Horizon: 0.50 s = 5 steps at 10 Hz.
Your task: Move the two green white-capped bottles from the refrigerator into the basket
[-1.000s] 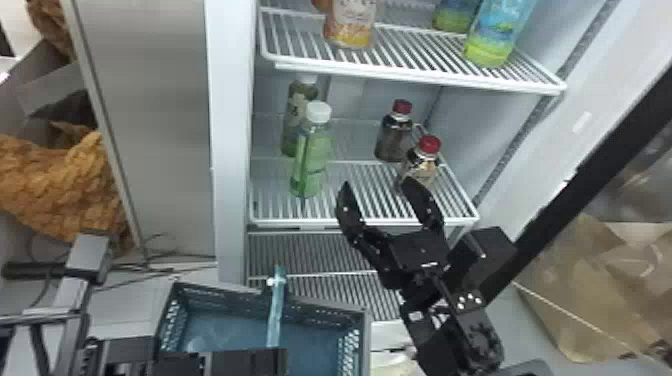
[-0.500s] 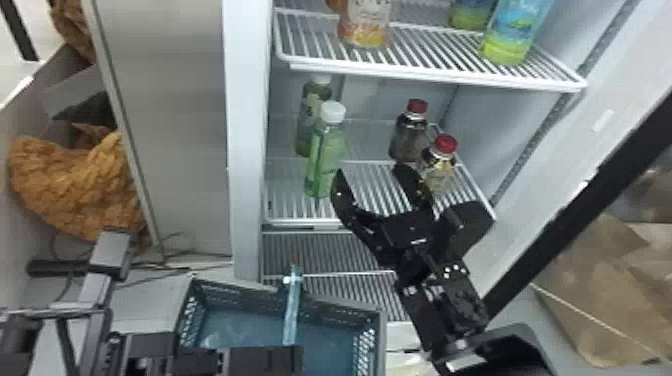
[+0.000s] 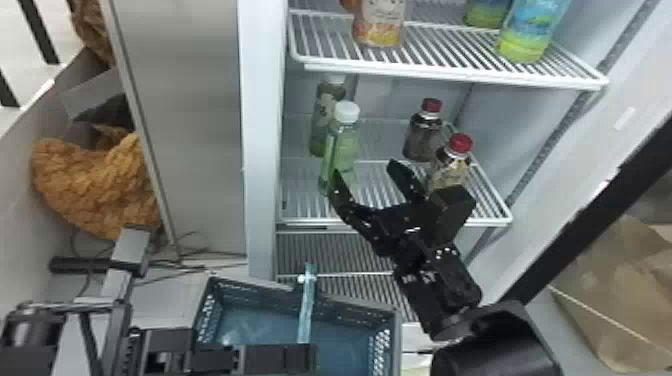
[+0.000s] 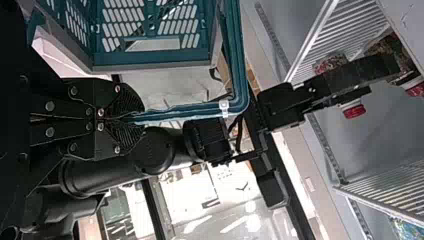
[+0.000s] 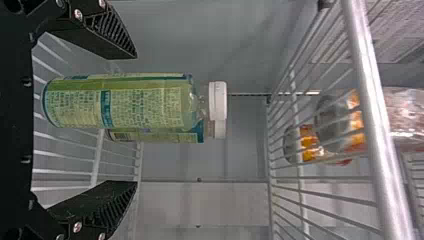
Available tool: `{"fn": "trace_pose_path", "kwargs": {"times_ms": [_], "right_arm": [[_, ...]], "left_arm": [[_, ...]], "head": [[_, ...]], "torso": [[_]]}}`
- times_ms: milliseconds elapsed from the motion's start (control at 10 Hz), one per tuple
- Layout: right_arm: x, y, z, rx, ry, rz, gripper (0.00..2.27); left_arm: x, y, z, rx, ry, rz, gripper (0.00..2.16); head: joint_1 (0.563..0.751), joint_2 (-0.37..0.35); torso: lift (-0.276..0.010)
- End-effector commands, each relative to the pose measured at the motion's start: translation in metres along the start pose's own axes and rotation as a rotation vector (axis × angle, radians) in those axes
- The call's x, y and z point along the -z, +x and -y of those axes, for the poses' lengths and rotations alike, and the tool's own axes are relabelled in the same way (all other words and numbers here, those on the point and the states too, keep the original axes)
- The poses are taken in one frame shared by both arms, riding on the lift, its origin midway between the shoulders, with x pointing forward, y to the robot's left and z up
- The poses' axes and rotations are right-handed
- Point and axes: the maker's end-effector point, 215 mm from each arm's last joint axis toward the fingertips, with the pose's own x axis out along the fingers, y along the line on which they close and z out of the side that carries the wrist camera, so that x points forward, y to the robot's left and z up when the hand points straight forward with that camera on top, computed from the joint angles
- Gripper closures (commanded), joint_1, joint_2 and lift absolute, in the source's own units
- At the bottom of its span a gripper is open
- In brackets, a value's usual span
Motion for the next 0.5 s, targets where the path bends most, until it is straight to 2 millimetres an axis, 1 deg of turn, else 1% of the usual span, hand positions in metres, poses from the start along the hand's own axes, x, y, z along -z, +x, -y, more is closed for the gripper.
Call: {"fn": "trace_pose_path", "kwargs": {"times_ms": [0,100,300,400], "right_arm": [[0.005,0.009,-0.001,-0.011,-0.002,-0.009,0.15],[0.01,0.017,-0.003,-0.03,-0.006,-0.017,0.15],[0.007,0.033,-0.006,-0.048,-0.02,-0.005,0.18],[0.01,0.039,-0.006,-0.053,-0.022,-0.008,0.2]], "left_arm": [[0.001,0.0,-0.001,-0.001,-0.002,-0.002,1.16],[-0.001,0.0,0.0,-0.001,0.003,0.001,1.16],[-0.001,0.001,0.001,0.001,0.006,-0.001,1.16],[-0.003,0.001,0.001,0.0,0.008,0.0,1.16]], "head": [[0.695,-0.196],[0.695,-0.191],[0.695,-0.177],[0.695,-0.174]], "torso": [[-0.263],[-0.263],[-0.263],[-0.263]]}}
